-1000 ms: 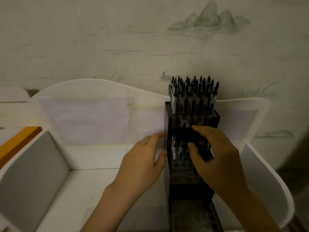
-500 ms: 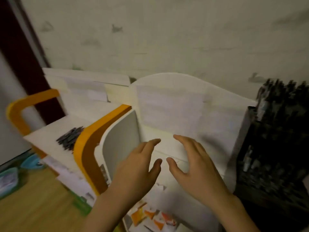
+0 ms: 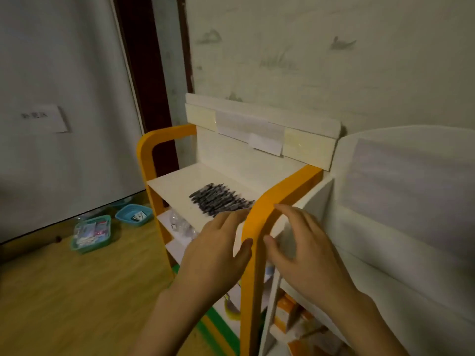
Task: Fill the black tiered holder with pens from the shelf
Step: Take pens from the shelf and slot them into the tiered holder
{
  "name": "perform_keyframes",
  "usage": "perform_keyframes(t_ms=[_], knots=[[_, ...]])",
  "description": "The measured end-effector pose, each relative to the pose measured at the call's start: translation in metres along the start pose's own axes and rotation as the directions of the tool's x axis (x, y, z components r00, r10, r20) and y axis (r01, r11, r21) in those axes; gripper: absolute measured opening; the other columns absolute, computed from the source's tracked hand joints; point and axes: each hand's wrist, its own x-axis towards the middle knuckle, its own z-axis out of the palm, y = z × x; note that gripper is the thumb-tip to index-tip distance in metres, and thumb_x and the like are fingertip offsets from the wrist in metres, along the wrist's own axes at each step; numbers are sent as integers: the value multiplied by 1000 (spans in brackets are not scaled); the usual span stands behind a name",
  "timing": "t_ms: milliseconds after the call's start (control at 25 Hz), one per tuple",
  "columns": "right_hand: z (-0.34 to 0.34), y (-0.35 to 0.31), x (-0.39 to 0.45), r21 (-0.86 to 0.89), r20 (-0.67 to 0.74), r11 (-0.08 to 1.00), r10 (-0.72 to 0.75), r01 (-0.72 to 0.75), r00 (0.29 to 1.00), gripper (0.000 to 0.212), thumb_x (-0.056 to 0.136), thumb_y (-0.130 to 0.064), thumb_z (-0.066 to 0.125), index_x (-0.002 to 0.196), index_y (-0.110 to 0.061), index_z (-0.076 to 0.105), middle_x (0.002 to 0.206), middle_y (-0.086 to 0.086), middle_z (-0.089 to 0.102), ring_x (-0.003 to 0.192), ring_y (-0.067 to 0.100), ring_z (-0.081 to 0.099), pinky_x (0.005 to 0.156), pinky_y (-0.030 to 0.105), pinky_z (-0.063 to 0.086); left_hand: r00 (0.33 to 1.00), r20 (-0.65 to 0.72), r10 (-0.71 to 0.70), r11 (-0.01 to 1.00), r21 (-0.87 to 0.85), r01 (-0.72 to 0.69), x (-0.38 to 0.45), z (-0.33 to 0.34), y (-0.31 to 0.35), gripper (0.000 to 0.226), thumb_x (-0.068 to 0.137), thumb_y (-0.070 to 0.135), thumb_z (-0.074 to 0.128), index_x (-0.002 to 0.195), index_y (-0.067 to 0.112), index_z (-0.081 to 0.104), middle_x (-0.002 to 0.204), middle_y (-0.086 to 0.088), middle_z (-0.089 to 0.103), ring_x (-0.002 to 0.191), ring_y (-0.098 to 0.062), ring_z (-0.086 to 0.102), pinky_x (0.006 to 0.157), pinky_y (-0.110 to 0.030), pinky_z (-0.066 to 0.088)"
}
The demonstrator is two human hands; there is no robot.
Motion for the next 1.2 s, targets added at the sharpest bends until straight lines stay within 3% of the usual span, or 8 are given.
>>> perform_keyframes(t_ms=[160, 360, 440, 520, 680, 880, 1040, 1200], knots=[[73, -66, 60, -31, 6, 997, -69, 69, 998, 56, 85, -58, 46, 137, -42, 33, 130, -22, 43, 113, -6, 37, 79, 2, 32, 997, -61, -41, 999, 10, 41, 10, -47, -100, 56, 90, 50, 51, 140, 43, 28, 138, 18, 44, 116, -6, 50, 84, -30, 55], [147, -104, 113, -53, 5, 998, -41, 41, 999, 56, 85, -57, 47, 136, -38, 36, 129, -17, 48, 117, 2, 42, 90, 22, 45, 996, -34, -77, 997, -21, 77, 31, -80, -194, 57, 90, 52, 52, 140, 49, 24, 140, 21, 39, 96, -4, 57, 72, -13, 46], [168, -104, 131, -81, 2, 997, -13, 13, 1000, 56, 83, -59, 44, 135, -40, 35, 129, -18, 48, 116, 1, 41, 90, 23, 43, 997, -22, -75, 996, -53, 74, 45, -79, -224, 56, 90, 52, 52, 138, 50, 24, 142, 20, 39, 102, -4, 55, 75, -13, 43], [182, -97, 145, -111, 1, 994, 8, -8, 1000, 53, 85, -55, 48, 134, -39, 36, 129, -16, 49, 117, 3, 41, 92, 26, 44, 998, -24, -61, 996, -72, 59, 61, -71, -244, 56, 90, 51, 52, 139, 48, 25, 142, 19, 40, 116, -3, 49, 81, -17, 45], [216, -67, 177, -145, -10, 985, 89, -90, 996, 53, 88, -48, 56, 135, -36, 36, 134, -12, 50, 122, 10, 43, 96, 29, 41, 999, 38, -33, 994, -104, 37, 103, -41, -281, 57, 91, 48, 53, 142, 41, 29, 142, 15, 42, 124, -8, 46, 89, -23, 44], [265, -19, 224, -156, -8, 971, 183, -182, 983, 56, 89, -52, 54, 140, -35, 34, 140, -11, 47, 127, 12, 40, 100, 29, 37, 992, 125, -14, 995, -93, 26, 167, 2, -327, 56, 92, 47, 53, 142, 37, 30, 142, 10, 43, 124, -10, 47, 86, -20, 40], [300, 19, 269, -135, -7, 953, 271, -270, 962, 58, 90, -54, 50, 141, -35, 33, 140, -10, 47, 126, 12, 40, 100, 28, 37, 967, 253, -41, 997, -51, 55, 230, 47, -369, 55, 92, 50, 51, 141, 38, 29, 141, 9, 43, 122, -13, 48, 86, -33, 50], [323, 52, 298, -158, 15, 926, 350, -344, 937, 60, 90, -55, 50, 143, -33, 33, 140, -8, 48, 128, 13, 40, 104, 32, 38, 909, 408, -91, 990, -65, 129, 270, 103, -403, 57, 91, 51, 51, 142, 34, 31, 138, 4, 47, 119, -15, 51, 88, -34, 50]])
